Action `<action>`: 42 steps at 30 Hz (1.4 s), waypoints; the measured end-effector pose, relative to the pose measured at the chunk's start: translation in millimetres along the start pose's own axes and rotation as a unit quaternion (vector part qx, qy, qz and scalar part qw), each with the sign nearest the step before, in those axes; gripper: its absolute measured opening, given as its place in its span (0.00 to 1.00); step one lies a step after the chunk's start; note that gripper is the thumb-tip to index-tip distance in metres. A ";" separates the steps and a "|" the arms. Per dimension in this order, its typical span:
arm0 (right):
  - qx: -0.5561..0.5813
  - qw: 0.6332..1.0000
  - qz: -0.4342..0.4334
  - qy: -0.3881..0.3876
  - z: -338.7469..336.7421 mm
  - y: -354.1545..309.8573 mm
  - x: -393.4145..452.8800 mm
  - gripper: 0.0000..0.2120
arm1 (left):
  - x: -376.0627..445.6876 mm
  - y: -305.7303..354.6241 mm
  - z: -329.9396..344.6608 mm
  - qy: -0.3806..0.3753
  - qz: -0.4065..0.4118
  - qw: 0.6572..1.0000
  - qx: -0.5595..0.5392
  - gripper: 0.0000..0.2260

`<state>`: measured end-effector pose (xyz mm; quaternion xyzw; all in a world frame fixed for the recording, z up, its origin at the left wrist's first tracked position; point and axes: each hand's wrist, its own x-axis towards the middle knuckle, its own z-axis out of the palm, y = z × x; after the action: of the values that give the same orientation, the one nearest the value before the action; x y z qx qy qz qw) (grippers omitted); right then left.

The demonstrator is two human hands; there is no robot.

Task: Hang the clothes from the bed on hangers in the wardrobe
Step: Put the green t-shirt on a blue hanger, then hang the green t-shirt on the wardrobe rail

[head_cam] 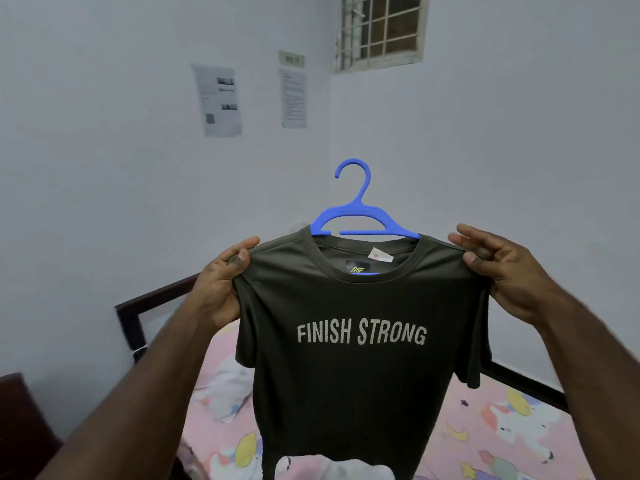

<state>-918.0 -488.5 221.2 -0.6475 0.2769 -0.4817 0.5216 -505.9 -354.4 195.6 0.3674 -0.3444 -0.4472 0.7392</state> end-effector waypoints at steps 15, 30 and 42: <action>0.041 0.997 0.014 -0.068 145.3 0.4 12.5 0.23 | -94.6 71.8 -104.8 0.105 0.052 0.991 0.056 0.11; 0.142 0.961 0.006 -0.236 217.8 -12.4 1.1 0.22 | -262.7 118.3 -91.6 0.278 0.133 0.949 0.067 0.12; 0.206 0.888 -0.007 -0.411 349.9 -50.5 -69.2 0.31 | -464.4 178.2 -71.2 0.413 0.235 0.877 0.077 0.17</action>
<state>-632.5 -270.6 248.4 -0.6677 -0.0721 -0.2218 0.7070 -542.1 145.6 228.3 0.4827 -0.1171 -0.0405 0.8670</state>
